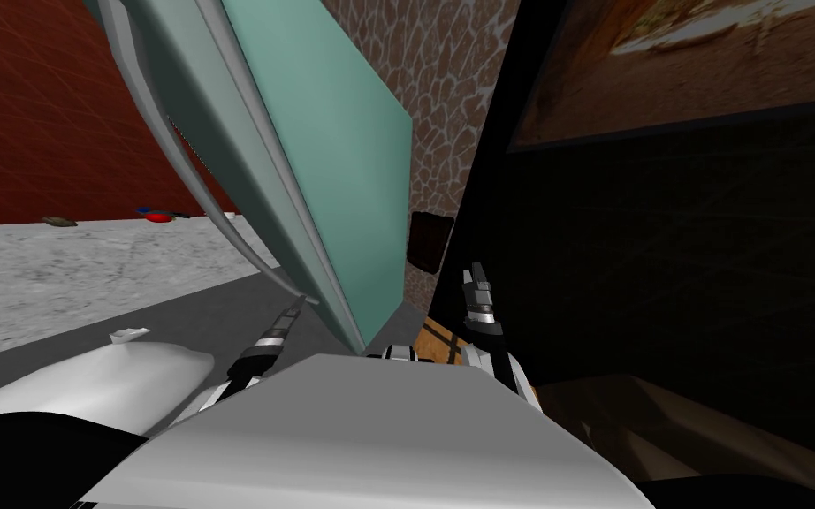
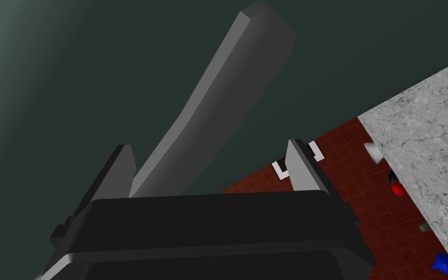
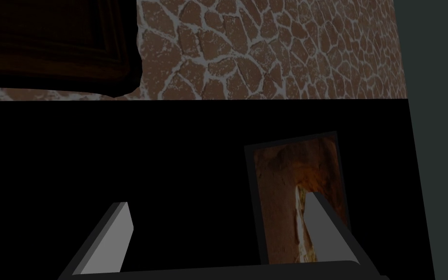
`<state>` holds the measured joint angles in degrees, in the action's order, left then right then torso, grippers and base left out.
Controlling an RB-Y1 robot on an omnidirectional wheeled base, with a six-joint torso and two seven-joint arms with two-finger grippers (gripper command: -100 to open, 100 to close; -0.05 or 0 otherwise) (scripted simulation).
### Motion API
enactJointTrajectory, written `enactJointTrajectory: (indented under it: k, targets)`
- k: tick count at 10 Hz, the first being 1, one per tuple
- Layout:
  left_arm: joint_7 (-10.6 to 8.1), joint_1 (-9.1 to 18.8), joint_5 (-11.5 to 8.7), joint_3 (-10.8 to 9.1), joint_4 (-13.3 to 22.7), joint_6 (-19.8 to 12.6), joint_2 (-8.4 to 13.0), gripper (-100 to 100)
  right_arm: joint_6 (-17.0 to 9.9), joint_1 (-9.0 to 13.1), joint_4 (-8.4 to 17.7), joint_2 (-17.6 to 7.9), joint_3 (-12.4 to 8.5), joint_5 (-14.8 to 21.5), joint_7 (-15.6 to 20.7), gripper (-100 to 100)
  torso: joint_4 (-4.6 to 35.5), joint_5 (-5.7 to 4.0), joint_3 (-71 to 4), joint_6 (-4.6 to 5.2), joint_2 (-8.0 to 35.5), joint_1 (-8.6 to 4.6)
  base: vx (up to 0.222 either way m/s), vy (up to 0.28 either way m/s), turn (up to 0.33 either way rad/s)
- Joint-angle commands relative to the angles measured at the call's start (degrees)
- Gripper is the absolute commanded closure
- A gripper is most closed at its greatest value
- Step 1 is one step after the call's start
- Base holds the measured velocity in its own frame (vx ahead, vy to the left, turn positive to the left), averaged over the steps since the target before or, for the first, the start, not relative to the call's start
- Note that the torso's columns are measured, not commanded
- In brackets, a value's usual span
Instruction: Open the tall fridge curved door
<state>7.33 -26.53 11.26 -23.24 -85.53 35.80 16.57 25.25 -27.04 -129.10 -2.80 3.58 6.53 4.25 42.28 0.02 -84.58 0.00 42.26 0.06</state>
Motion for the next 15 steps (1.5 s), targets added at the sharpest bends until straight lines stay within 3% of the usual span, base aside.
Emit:
enactJointTrajectory:
  k: [1,12,14,15]
  targets:
    - [-0.93,-0.8,0.3,-0.84,-2.1,-2.8,2.6,-100,0.0,0.0,0.0,0.0,0.0,0.0,0.0,0,0.0,-0.01,0.0,-0.01,0.0,-0.02,-0.001,-0.047,-0.001]
    - [-5.06,-4.1,1.3,-4.51,-10.3,-14.7,12.0,-100,0.0,0.0,0.0,0.0,0.0,0.0,0.0,0,0.0,-0.02,0.0,-0.01,0.0,-0.06,-0.004,-0.053,-0.002]
    - [-4.92,-3.8,1.2,-4.33,-9.8,-14.2,11.6,-100,0.0,0.0,0.0,0.0,0.0,0.0,0.0,0,0.0,0.0,0.0,0.0,0.0,0.02,-0.001,-0.012,0.001]
    - [-4.91,-3.8,1.2,-4.33,-9.8,-14.2,11.6,100,0.0,0.0,0.0,0.0,0.0,0.0,0.0,0,0.0,0.01,0.0,0.0,0.0,0.04,-0.001,-0.001,0.011]
